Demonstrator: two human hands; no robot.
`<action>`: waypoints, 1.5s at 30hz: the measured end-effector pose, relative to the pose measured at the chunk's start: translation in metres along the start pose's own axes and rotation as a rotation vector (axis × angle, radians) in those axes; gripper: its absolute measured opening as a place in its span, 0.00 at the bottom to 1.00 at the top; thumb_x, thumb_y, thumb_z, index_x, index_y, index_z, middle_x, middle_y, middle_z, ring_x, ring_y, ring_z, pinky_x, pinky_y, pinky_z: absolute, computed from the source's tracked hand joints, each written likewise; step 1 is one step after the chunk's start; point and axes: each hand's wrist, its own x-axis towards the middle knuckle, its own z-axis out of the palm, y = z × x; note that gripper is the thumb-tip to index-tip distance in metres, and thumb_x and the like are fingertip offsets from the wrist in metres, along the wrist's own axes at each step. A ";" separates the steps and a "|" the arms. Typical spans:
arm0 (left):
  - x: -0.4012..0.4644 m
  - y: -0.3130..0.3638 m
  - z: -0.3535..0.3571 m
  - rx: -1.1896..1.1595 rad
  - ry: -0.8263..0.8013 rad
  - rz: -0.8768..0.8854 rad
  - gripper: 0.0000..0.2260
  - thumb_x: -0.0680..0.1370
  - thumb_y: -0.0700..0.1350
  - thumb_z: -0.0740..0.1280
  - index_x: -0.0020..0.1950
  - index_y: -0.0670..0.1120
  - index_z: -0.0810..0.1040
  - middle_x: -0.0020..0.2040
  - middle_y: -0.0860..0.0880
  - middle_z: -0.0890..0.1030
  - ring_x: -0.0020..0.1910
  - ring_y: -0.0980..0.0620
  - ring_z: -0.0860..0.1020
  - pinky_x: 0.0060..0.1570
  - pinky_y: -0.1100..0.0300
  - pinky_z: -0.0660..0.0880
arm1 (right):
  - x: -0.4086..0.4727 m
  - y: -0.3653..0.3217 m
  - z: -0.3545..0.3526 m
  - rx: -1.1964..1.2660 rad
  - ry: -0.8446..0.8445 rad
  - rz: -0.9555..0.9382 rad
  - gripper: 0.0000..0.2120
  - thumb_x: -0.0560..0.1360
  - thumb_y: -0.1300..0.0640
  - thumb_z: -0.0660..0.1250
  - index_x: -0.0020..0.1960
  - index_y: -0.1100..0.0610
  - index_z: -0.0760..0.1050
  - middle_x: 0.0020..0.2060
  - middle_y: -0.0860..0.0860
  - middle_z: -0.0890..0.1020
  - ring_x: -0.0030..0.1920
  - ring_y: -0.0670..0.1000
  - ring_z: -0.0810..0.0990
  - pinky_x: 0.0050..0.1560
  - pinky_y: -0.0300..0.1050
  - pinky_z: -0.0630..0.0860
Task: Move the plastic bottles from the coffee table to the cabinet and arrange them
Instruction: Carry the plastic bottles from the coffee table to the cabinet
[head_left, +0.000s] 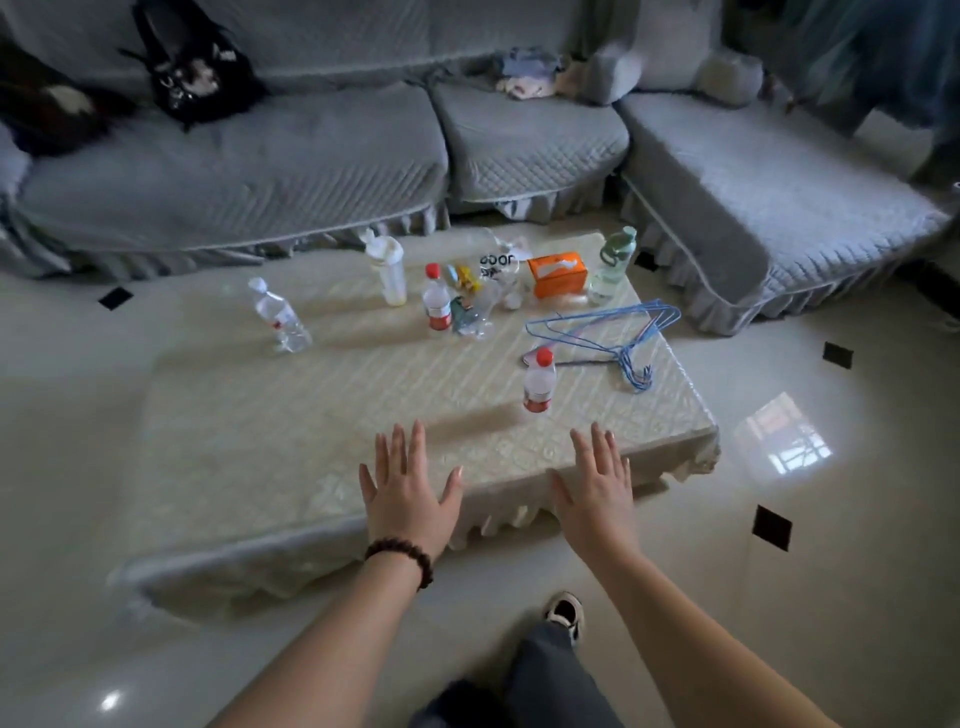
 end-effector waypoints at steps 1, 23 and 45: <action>0.005 -0.004 -0.001 -0.002 -0.005 -0.013 0.33 0.77 0.61 0.56 0.77 0.52 0.47 0.78 0.48 0.50 0.77 0.48 0.45 0.74 0.46 0.44 | 0.007 -0.004 0.003 -0.003 -0.011 -0.005 0.29 0.79 0.45 0.55 0.76 0.53 0.53 0.77 0.52 0.48 0.77 0.52 0.42 0.75 0.51 0.42; 0.245 0.021 0.055 0.004 -0.094 0.036 0.33 0.77 0.58 0.60 0.77 0.49 0.52 0.77 0.47 0.55 0.76 0.48 0.49 0.74 0.48 0.46 | 0.237 0.019 0.075 0.251 -0.049 0.378 0.39 0.72 0.43 0.69 0.75 0.52 0.55 0.77 0.50 0.55 0.76 0.49 0.50 0.74 0.49 0.53; 0.419 -0.031 0.105 -0.340 -0.142 -0.079 0.38 0.72 0.57 0.69 0.76 0.48 0.54 0.76 0.46 0.59 0.74 0.49 0.57 0.72 0.52 0.58 | 0.333 -0.013 0.145 0.507 0.145 0.493 0.21 0.69 0.54 0.75 0.59 0.49 0.73 0.50 0.46 0.80 0.54 0.51 0.78 0.53 0.44 0.70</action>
